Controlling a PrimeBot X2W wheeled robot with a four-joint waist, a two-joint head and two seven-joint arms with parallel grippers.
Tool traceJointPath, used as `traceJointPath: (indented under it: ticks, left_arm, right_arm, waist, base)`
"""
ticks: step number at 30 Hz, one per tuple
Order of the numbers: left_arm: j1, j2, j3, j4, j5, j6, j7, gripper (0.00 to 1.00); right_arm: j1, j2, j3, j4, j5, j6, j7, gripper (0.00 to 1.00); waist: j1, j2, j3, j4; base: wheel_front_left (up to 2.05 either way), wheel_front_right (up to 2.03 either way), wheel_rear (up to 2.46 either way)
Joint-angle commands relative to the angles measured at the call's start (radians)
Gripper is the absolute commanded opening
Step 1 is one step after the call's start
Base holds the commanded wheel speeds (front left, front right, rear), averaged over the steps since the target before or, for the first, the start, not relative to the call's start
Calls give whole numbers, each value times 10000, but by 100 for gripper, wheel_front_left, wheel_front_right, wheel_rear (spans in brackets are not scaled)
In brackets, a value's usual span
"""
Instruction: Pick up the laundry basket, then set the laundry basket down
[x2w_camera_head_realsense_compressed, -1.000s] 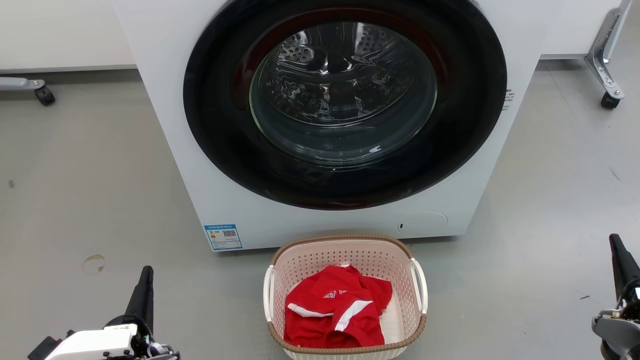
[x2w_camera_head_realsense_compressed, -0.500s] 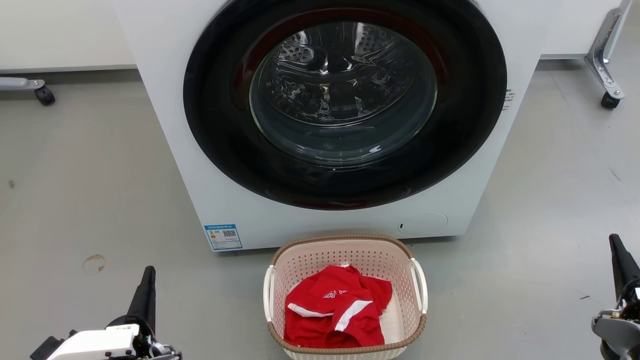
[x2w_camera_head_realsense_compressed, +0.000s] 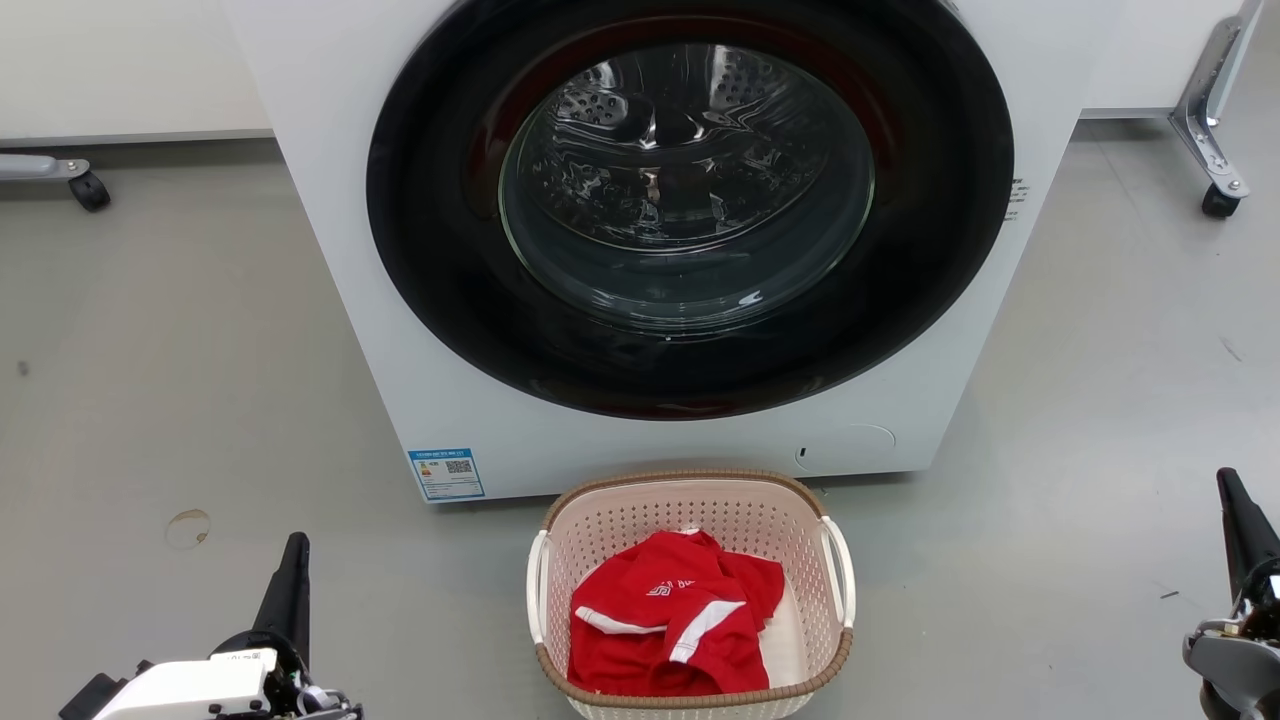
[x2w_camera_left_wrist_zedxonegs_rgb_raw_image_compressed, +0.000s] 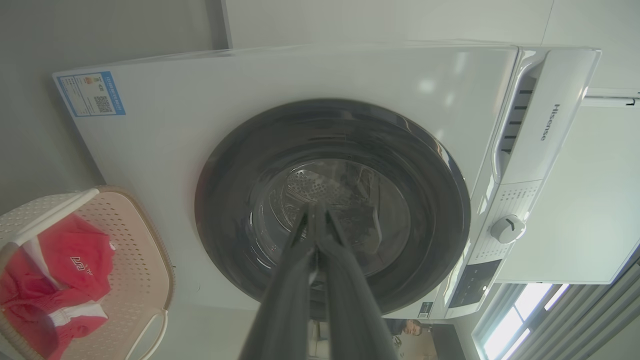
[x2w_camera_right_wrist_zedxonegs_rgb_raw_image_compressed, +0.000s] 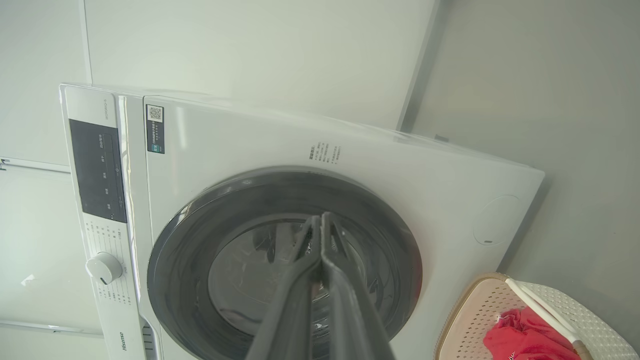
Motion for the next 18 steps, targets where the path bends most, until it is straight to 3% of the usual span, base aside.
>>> traceJointPath:
  ticks: [1, 18]
  left_arm:
    - [-532, 113, 340, -216, 104, -105, 72, 0]
    - [-537, 70, 401, -212, 155, -106, 121, 0]
  right_arm:
    - [-482, -252, 128, -295, 5, 48, 63, 0]
    - [-483, -247, 121, -295, -1, 48, 69, 0]
  waist:
    - [-1, 0, 0, 0]
    - [-1, 0, 0, 0]
  base:
    - [0, 0, 0]
    - [0, 0, 0]
